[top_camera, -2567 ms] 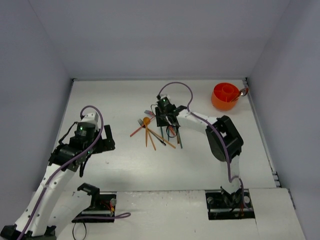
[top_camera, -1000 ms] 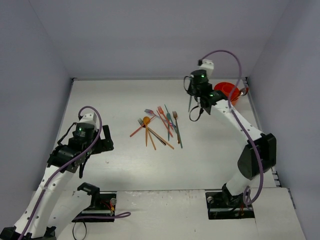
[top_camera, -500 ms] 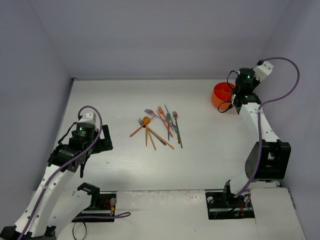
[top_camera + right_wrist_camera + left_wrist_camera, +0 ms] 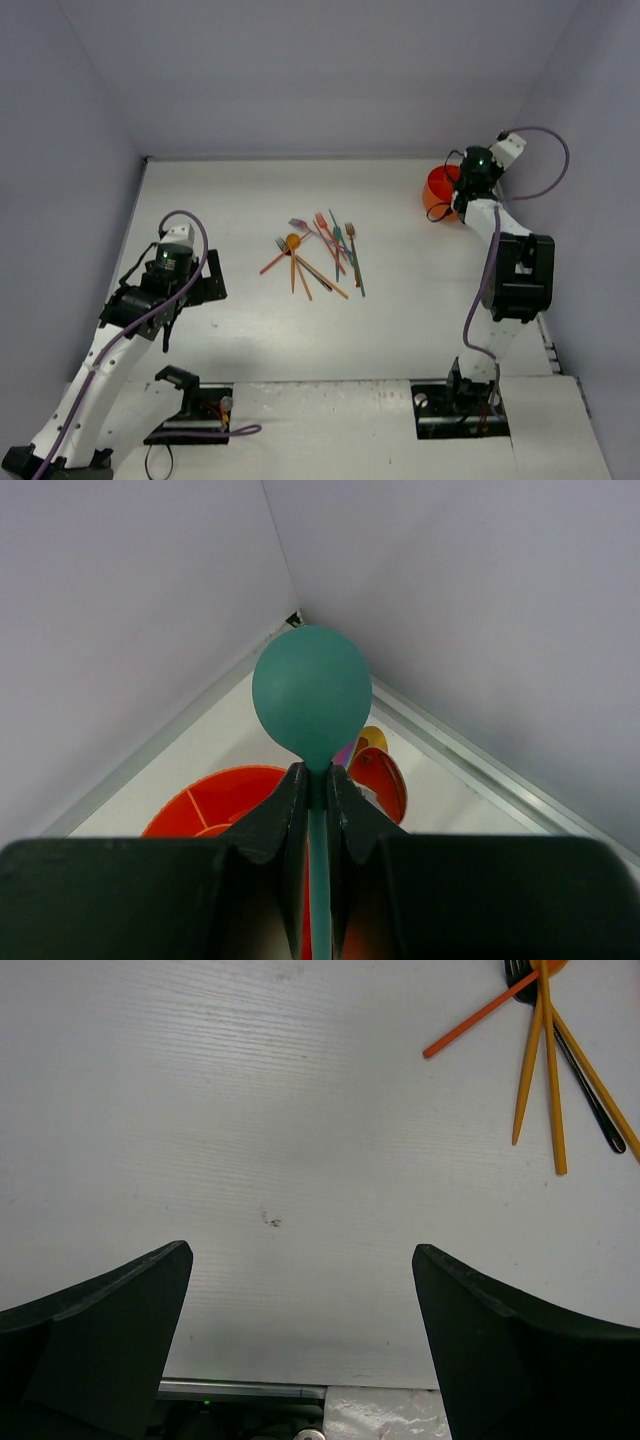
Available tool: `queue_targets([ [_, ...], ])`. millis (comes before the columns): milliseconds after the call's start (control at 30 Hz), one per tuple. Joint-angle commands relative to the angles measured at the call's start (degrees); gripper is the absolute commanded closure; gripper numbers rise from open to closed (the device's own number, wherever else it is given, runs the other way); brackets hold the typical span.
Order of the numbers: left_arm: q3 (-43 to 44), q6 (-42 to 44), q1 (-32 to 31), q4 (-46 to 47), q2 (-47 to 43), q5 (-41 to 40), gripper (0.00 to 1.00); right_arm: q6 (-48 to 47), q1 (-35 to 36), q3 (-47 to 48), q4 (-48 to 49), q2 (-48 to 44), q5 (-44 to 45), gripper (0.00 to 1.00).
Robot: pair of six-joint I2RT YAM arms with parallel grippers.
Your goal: Sort the eating utensils into containers
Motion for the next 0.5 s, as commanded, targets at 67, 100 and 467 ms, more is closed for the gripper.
queue_targets([
  [67, 1.45, 0.54, -0.27, 1.95, 2.44, -1.4, 0.09, -1.61, 0.34, 2.76, 14.1, 1.77, 1.05, 1.0],
  [100, 1.45, 0.61, -0.27, 2.02, 2.76, -1.41, 0.09, -1.55, 0.34, 2.14, 14.89, 2.11, 1.2, 1.0],
  [467, 1.3, 0.71, -0.27, 1.94, 3.49, -0.97, 0.09, -2.15, 0.34, 1.92, 18.23, 3.92, 2.68, 1.0],
])
